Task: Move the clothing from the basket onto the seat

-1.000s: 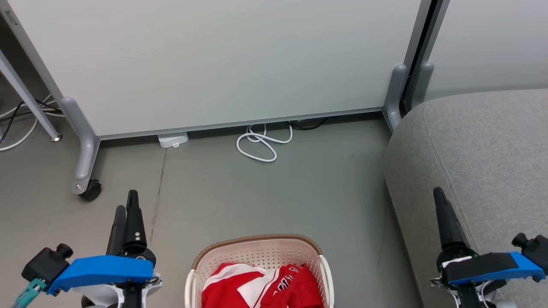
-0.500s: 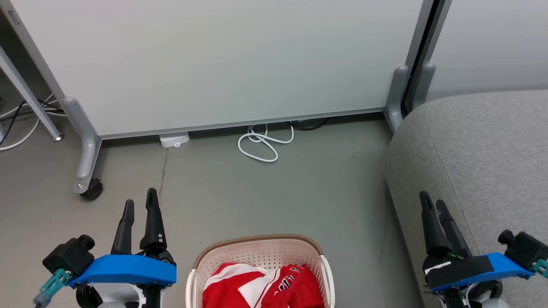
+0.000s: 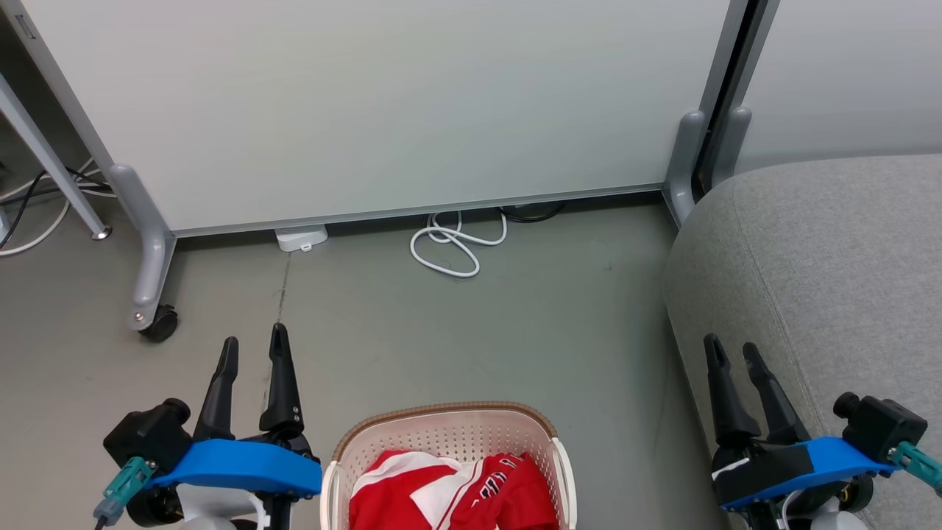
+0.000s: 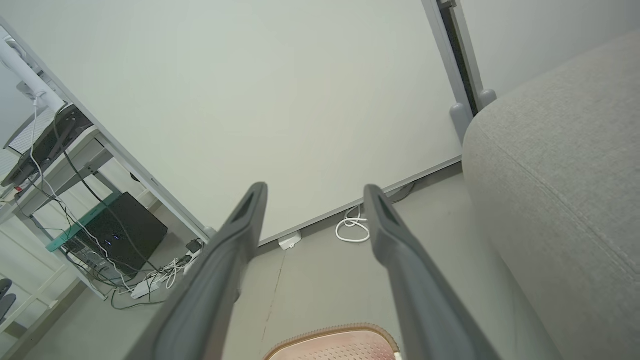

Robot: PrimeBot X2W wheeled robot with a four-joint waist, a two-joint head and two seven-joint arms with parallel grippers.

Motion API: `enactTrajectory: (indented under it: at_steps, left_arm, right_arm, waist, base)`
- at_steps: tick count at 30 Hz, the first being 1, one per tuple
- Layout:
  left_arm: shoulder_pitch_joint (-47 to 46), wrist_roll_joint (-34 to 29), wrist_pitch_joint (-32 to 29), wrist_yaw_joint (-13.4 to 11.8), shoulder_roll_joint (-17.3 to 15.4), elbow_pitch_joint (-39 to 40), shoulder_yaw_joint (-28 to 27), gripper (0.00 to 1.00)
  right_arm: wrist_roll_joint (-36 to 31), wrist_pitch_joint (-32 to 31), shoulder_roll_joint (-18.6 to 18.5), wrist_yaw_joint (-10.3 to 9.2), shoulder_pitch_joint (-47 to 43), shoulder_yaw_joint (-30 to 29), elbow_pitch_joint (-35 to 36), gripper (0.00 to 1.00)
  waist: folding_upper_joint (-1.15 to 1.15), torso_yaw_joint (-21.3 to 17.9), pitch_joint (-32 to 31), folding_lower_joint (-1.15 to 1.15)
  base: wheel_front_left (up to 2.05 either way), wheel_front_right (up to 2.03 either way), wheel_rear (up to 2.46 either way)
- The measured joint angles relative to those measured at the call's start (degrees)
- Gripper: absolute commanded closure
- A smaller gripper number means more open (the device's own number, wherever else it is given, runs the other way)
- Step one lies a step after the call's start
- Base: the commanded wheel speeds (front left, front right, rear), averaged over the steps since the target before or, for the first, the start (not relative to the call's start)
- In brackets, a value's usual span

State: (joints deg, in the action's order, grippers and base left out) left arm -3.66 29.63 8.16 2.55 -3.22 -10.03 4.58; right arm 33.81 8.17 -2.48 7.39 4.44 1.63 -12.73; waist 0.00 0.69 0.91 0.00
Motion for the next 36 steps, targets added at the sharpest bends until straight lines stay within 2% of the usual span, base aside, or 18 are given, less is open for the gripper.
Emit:
enactTrajectory:
  at_steps: [36]
  left_arm:
    - [-0.3,-18.3,4.6,-1.3,-0.5,0.1,3.0,0.0]
  right_arm:
    - [-19.9,4.6,-0.1,0.02,0.9,1.6,-1.4,0.0]
  waist:
    - [0.0,0.7,0.6,0.0]
  base:
    - [0.0,0.0,0.0]
